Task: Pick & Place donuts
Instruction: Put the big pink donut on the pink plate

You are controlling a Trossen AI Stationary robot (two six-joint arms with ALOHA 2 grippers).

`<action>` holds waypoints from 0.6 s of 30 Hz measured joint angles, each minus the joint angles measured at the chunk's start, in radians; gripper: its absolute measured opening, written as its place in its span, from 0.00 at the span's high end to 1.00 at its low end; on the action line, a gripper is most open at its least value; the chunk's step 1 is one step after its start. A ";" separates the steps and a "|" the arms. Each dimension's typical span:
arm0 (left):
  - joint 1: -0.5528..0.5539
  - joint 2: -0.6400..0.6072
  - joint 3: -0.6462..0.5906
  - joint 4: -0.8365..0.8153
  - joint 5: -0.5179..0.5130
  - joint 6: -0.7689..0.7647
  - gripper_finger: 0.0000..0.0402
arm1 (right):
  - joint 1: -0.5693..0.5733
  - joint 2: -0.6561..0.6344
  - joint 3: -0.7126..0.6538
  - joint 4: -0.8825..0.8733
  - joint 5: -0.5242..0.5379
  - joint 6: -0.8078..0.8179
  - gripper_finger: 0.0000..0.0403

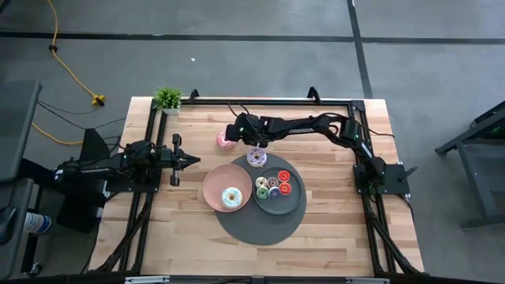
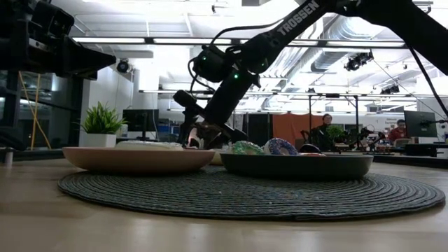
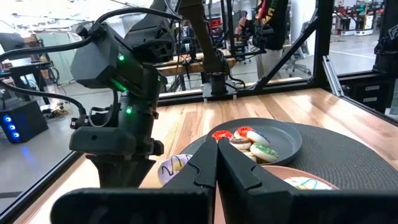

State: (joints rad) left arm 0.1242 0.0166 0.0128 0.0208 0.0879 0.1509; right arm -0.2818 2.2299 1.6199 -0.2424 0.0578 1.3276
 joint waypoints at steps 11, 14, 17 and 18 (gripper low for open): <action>0.000 0.000 0.000 0.000 -0.001 0.000 1.00 | -0.001 0.016 0.002 0.042 -0.015 0.034 0.39; 0.000 0.000 0.000 0.000 -0.001 0.000 1.00 | -0.001 0.027 0.002 0.065 -0.011 0.061 0.39; 0.000 0.000 0.000 0.000 -0.001 0.000 1.00 | -0.001 0.043 0.008 0.081 -0.013 0.065 0.39; 0.000 0.000 0.000 0.000 -0.001 0.000 1.00 | -0.001 0.048 0.013 0.085 -0.018 0.067 0.39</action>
State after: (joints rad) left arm 0.1242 0.0162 0.0128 0.0204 0.0868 0.1513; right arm -0.2825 2.2775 1.6330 -0.1577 0.0394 1.3951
